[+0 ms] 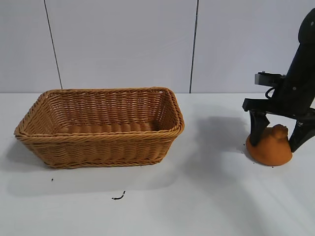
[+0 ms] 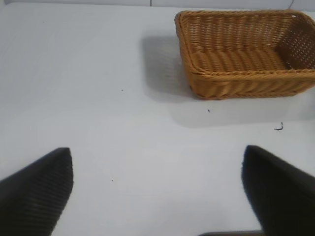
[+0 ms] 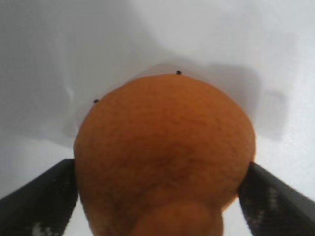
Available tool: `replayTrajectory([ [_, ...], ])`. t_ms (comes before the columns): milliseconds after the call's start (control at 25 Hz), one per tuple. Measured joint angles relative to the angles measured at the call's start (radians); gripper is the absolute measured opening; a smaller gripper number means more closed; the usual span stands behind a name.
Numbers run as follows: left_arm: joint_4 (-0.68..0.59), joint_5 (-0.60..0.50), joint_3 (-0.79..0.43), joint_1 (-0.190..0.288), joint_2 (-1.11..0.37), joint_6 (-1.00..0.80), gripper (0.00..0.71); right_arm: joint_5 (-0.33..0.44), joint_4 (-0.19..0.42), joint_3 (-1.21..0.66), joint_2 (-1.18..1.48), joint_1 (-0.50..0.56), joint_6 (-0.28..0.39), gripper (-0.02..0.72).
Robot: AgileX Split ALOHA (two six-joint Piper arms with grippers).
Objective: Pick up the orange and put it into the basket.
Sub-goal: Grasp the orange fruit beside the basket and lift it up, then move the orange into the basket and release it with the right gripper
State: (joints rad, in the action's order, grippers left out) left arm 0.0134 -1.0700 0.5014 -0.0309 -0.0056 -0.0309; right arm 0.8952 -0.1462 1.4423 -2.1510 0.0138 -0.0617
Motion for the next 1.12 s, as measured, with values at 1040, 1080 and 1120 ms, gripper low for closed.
replayTrajectory([
  [1040, 0.000, 0.000, 0.000, 0.000, 0.000, 0.000, 0.666, 0.321, 0.017, 0.627, 0.032, -0.290, 0.084, 0.047],
  [1080, 0.000, 0.000, 0.000, 0.000, 0.000, 0.000, 0.666, 0.319, 0.017, 0.627, 0.032, -0.317, 0.087, 0.047],
  [1120, 0.000, 0.000, 0.000, 0.000, 0.000, 0.000, 0.666, 0.312, 0.017, 0.627, 0.032, -0.343, 0.092, 0.047],
])
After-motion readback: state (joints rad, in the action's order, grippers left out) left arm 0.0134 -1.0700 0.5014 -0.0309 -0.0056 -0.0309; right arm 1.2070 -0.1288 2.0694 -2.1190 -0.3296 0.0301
